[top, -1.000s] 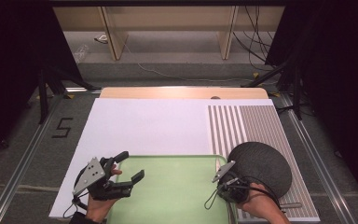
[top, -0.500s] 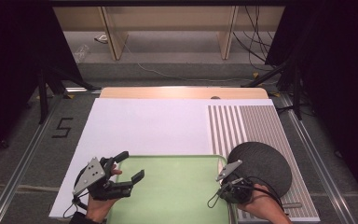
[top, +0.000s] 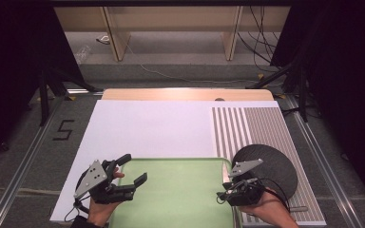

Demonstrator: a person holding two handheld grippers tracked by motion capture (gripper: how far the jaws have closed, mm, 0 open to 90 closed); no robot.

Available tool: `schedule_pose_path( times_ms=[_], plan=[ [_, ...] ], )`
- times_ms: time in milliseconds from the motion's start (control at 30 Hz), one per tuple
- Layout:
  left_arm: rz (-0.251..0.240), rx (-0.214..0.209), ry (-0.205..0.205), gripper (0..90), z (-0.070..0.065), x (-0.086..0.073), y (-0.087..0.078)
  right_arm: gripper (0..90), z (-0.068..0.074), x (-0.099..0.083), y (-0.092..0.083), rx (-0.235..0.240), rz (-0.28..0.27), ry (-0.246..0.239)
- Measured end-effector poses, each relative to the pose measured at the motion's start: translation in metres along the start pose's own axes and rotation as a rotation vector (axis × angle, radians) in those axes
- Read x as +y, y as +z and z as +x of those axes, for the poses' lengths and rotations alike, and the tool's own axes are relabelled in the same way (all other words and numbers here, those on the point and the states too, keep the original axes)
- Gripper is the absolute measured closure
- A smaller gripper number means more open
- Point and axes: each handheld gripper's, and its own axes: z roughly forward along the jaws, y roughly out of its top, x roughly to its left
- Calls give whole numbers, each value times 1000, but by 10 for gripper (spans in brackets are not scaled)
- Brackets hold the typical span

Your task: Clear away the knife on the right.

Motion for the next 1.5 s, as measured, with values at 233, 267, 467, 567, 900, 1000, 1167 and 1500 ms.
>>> schedule_pose_path(
  times_ms=[233, 267, 467, 567, 900, 1000, 1167, 1500],
  plan=[
    [2, 1, 1, 163, 0, 0, 0, 458, -3, -3, -10, 18, -87, 60],
    [0, 2, -1, 163, 0, 0, 0, 450, -4, -4, -12, 19, -100, 69],
    [2, 3, 0, 163, 0, 0, 1, 408, -10, -10, -21, 25, -162, 114],
    [4, 3, 0, 163, 0, 0, 2, 390, -11, -11, -23, 32, -184, 121],
    [1, 4, -5, 162, 1, 1, 2, 347, -15, -17, -30, 24, -237, 139],
    [2, 3, -5, 163, 1, 0, 3, 330, -16, -19, -32, 22, -249, 147],
    [2, 0, -5, 162, 0, 1, 3, 298, -17, -23, -35, 17, -264, 161],
    [1, -3, -5, 162, 0, 0, 2, 259, -18, -30, -41, -2, -293, 175]
  ],
)
